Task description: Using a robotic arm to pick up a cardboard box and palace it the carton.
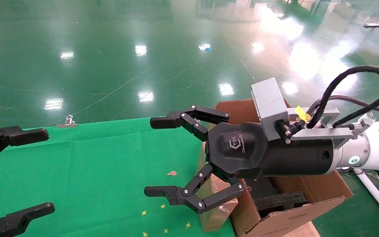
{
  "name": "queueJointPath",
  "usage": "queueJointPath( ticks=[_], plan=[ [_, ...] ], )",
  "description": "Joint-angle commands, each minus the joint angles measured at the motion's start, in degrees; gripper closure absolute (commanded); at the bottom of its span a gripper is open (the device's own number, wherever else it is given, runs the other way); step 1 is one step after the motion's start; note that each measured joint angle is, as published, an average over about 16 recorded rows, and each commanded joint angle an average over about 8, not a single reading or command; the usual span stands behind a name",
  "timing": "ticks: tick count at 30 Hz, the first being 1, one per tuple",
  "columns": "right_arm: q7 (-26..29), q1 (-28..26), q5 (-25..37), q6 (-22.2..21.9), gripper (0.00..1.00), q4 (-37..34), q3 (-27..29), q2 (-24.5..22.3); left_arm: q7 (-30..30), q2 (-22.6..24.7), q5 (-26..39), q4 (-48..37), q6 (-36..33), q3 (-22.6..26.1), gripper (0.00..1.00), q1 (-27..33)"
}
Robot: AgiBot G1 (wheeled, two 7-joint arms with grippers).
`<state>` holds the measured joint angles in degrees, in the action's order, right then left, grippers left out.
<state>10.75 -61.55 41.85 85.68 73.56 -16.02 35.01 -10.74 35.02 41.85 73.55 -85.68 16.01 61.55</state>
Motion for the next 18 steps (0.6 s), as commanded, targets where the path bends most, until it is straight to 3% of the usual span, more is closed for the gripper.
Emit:
queueJointPath(
  ticks=[1,14,18],
  plan=[
    [0.0,0.0,0.0,0.0,0.00,0.0,0.0,0.0,0.0,0.0,0.0,0.0,0.0,0.0,0.00,0.0],
    [0.0,-0.1,0.3,0.0,0.00,0.1,-0.1,0.0,0.0,0.0,0.0,0.0,0.0,0.0,0.00,0.0],
    [1.1,-1.2,3.2,-0.2,0.00,1.1,-1.6,0.1,0.0,0.0,0.0,0.0,0.0,0.0,0.00,0.0]
  ],
)
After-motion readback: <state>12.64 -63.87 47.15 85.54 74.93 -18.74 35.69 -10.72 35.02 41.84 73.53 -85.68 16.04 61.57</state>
